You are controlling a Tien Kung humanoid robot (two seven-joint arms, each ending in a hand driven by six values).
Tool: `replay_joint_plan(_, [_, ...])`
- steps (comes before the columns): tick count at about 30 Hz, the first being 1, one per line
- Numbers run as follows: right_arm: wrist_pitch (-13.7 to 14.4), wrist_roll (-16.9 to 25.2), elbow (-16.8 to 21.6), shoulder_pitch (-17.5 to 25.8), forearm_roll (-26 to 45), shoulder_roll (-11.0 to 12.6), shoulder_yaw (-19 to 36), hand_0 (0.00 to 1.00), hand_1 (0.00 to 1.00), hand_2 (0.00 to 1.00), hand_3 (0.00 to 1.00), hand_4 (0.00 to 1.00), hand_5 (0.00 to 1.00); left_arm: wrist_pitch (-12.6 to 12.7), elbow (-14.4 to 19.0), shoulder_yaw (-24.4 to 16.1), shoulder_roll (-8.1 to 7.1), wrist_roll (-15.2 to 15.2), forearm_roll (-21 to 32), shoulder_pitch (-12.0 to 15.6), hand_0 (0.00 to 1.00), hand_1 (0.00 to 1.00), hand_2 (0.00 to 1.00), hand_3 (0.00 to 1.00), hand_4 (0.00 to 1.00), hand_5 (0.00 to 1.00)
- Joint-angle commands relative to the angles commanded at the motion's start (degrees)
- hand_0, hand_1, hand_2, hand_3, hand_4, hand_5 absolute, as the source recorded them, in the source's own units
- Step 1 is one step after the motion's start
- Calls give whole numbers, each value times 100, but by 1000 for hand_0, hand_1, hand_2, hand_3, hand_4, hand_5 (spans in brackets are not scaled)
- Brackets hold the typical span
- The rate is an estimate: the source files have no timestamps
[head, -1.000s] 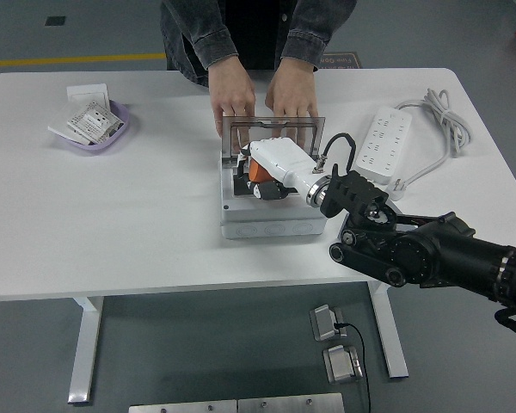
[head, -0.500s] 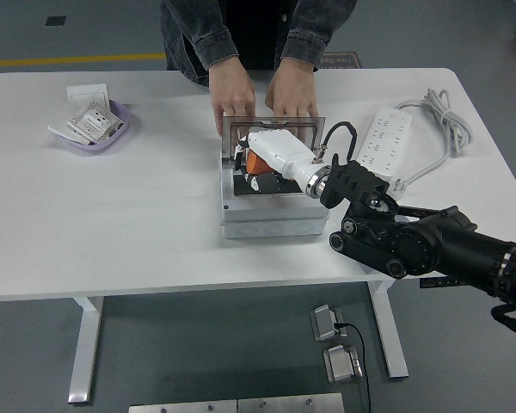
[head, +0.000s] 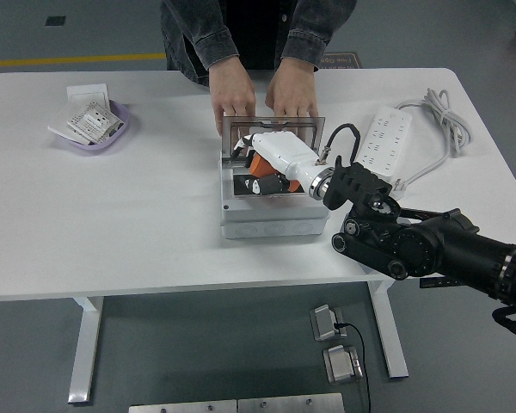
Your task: Pick up the cylinder from the cube,place it in the box,flap close box
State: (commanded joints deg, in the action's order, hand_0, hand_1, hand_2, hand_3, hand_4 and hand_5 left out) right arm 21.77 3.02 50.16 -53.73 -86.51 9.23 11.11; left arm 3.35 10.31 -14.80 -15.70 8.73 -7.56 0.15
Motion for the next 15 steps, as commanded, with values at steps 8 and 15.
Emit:
replay_joint_plan(8, [16,25,4,26,-9,16,25,337,407,536,640,939,621,2,0,59,6,-7,43,-4,613,654,609,610,667,209])
replay_joint_plan(15, [-1,-1,204,122,-137,114,232,344,396,529,639,942,623,2,0,51,23,1,21,7,612,654,609,610,667,207])
